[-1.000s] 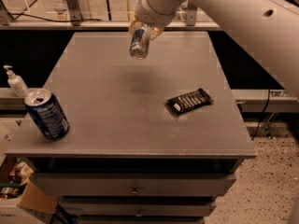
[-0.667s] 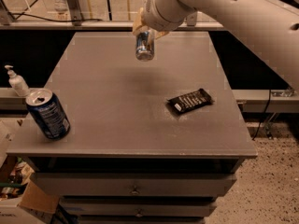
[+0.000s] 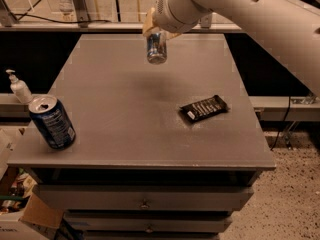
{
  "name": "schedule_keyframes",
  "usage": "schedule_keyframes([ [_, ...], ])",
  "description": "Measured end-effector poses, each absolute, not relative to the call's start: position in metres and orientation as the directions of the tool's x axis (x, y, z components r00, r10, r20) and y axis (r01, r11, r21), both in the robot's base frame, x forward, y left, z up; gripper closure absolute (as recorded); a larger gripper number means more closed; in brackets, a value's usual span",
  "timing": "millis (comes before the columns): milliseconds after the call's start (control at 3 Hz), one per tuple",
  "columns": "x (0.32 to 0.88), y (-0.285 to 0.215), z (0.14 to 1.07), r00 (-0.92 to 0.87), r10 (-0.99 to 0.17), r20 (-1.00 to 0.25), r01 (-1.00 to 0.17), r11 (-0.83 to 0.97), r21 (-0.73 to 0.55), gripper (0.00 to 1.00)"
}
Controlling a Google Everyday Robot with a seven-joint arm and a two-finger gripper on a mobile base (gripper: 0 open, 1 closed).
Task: Place redbull can upright
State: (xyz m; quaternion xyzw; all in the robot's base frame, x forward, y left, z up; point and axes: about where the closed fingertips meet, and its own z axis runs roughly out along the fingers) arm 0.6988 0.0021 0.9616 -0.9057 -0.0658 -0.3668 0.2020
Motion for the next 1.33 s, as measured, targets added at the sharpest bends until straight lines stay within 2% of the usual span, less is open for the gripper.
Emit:
schedule_keyframes([
  [667, 0.719, 0.002, 0.965, 0.673, 0.003, 0.739, 0.357, -0.877, -0.322, 1.0],
  [1333, 0.75, -0.005, 0.983, 0.6, 0.098, 0.794, 0.565, -0.754, -0.334, 1.0],
])
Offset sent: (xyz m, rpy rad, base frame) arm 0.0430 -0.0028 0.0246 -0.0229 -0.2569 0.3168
